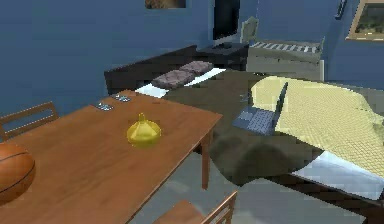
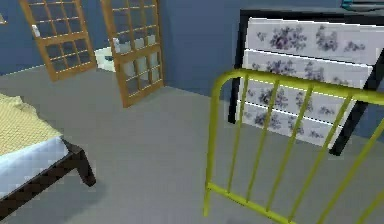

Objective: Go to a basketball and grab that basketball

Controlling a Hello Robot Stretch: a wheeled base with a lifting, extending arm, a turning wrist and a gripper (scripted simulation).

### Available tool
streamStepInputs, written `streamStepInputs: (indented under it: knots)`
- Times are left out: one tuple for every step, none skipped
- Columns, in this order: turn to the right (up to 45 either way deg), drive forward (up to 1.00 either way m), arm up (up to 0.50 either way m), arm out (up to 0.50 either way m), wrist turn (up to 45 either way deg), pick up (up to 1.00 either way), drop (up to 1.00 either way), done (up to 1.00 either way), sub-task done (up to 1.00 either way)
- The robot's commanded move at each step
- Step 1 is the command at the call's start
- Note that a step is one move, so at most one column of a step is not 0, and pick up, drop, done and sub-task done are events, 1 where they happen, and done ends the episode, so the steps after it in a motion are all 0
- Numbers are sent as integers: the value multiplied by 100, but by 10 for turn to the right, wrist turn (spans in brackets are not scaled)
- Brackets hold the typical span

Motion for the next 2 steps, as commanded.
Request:
streamStepInputs:
  knots:
    - [330, 0, 0, 0, 0, 0, 0, 0, 0]
    - [0, 40, 0, 0, 0, 0, 0, 0, 0]
